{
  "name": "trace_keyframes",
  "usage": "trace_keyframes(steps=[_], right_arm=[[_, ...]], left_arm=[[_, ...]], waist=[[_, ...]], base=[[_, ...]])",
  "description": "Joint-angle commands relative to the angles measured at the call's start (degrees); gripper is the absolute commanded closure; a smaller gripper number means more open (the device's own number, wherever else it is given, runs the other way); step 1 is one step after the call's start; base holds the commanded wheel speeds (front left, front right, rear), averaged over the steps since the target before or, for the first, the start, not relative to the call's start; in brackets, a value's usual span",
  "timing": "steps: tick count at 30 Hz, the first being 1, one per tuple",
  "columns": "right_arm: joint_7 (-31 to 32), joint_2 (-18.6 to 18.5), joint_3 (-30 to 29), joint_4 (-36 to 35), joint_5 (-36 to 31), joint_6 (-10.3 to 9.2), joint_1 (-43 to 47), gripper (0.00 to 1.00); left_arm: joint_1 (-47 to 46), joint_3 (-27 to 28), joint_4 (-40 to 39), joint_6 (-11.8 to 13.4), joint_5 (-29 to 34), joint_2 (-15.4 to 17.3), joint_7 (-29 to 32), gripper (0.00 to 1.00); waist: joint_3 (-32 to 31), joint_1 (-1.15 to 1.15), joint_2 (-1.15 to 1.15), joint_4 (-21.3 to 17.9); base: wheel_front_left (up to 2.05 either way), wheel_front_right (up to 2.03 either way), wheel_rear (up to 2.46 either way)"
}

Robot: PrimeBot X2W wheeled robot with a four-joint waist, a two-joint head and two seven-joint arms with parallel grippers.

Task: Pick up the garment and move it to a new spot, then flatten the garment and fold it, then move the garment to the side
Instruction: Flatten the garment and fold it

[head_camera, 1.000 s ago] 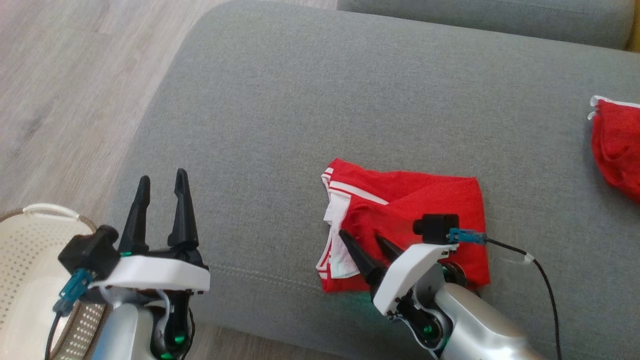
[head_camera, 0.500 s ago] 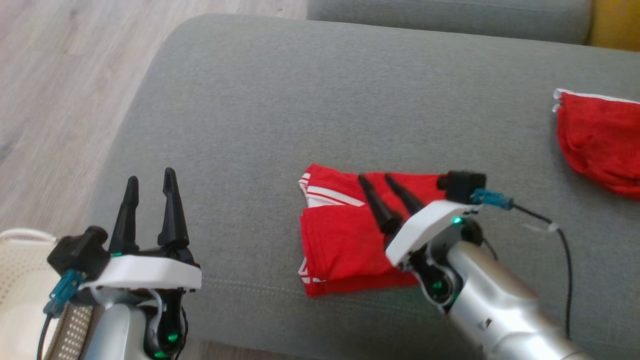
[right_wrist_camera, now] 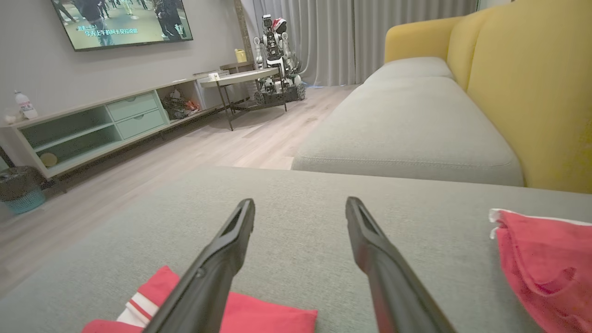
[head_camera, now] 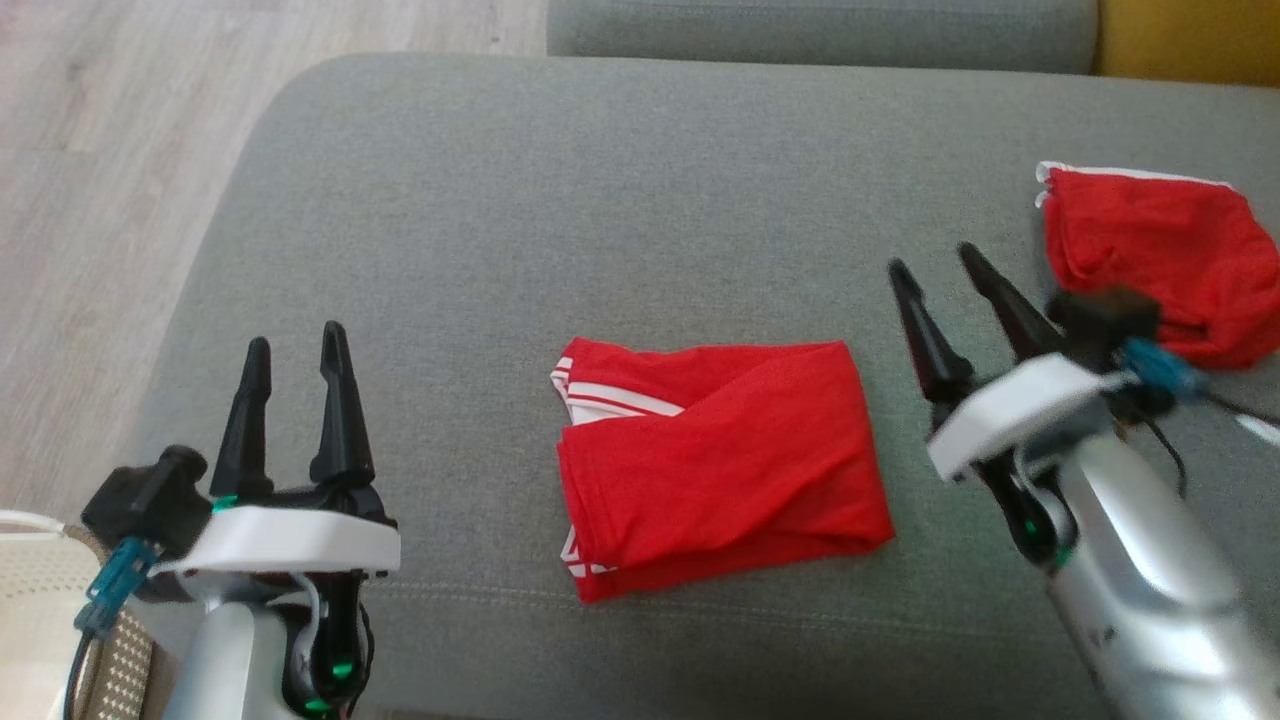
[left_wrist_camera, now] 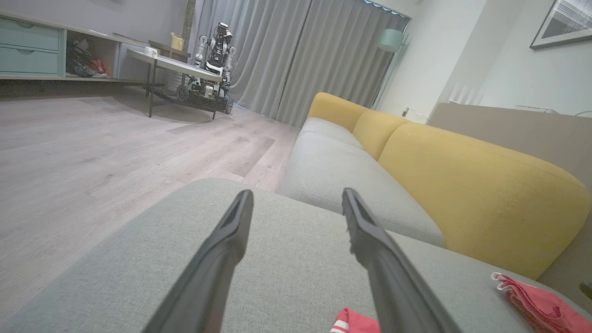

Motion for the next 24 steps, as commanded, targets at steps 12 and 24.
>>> trace_keyframes(steps=[12, 24], right_arm=[[-0.7, 3.3, -14.3, -18.2, -15.3, -0.01, 16.7, 0.0], [-0.7, 7.4, -16.9, -22.6, -19.8, -0.01, 22.2, 0.0]], left_arm=[[-1.4, -0.8, -4.8, -0.1, 2.0, 0.4, -0.7, 0.0], [1.9, -3.8, -5.3, 1.1, 5.7, 0.4, -0.7, 0.0]], waist=[[0.7, 0.0, 0.0, -1.7], [-0.3, 0.0, 0.0, -2.5]], base=[[0.0, 0.0, 0.0], [0.0, 0.0, 0.0]])
